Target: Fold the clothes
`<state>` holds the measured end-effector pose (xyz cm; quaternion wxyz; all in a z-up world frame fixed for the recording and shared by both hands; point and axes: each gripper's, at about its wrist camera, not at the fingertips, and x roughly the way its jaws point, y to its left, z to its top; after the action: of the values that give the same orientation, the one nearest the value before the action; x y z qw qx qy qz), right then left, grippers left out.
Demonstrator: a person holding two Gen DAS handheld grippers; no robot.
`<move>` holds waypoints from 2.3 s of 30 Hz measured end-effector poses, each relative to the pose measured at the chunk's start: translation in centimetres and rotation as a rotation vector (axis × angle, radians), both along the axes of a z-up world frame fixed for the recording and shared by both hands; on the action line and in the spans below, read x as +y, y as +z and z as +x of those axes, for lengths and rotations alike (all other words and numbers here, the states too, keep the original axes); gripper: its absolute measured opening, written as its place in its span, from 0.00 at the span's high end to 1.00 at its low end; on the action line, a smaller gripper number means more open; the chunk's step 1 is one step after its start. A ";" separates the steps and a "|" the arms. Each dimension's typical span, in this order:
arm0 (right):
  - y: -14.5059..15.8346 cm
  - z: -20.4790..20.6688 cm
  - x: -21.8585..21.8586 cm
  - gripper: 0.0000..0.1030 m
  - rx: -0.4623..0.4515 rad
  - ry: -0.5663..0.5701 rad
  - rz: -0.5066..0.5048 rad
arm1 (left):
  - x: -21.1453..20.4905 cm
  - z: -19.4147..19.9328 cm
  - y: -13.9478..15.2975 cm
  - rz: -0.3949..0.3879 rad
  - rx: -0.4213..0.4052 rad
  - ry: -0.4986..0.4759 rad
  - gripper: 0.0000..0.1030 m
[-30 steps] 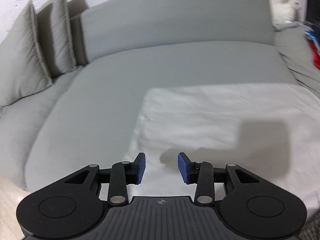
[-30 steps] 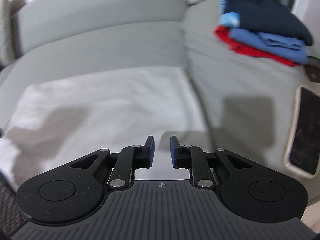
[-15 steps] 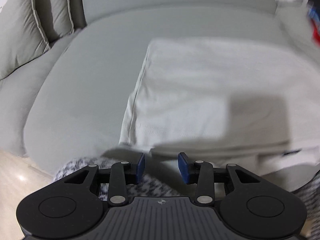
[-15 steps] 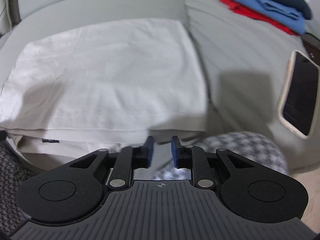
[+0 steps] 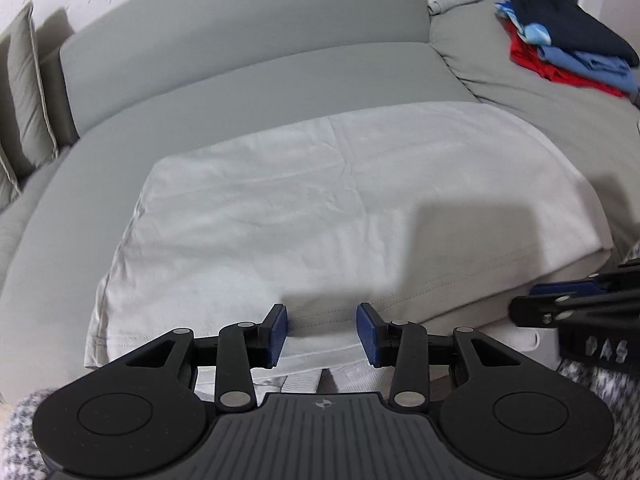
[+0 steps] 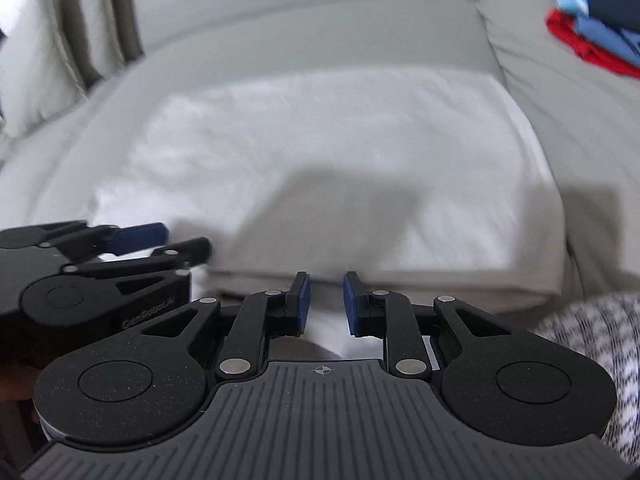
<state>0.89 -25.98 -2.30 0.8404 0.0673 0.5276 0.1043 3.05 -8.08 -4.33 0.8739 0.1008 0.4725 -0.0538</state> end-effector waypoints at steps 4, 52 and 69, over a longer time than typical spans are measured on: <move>-0.3 -0.8 -1.6 0.88 0.089 -0.060 0.013 | 0.8 -0.8 0.6 -0.001 0.072 0.016 0.62; -5.0 -2.9 -11.6 0.47 -0.090 -0.710 0.624 | 0.5 -2.2 1.7 -0.069 0.023 0.060 0.20; -7.7 0.6 -12.3 0.62 -0.187 -0.777 0.835 | 1.7 -1.5 1.3 -0.081 0.049 0.122 0.20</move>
<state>1.49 -38.29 -10.00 0.7622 0.5725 0.3020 -0.0071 1.58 -6.42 -3.06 0.8672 0.0351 0.4963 -0.0218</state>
